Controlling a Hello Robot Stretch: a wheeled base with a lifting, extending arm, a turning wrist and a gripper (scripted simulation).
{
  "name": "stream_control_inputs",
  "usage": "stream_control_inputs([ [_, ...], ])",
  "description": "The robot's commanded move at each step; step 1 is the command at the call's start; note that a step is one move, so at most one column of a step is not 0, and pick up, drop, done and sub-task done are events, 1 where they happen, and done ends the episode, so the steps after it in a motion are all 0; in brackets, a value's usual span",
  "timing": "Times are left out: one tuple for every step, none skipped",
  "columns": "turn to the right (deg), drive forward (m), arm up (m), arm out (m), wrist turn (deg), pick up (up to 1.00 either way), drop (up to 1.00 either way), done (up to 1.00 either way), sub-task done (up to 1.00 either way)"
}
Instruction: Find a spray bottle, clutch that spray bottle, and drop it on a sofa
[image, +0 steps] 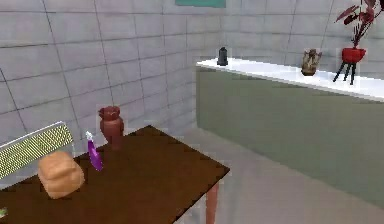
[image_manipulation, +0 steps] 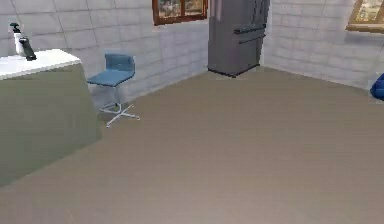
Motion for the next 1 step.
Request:
stream_control_inputs([
  [-45.0, 0.00, 0.00, 0.00, 0.0, 0.00, 0.00, 0.00, 0.00],
])
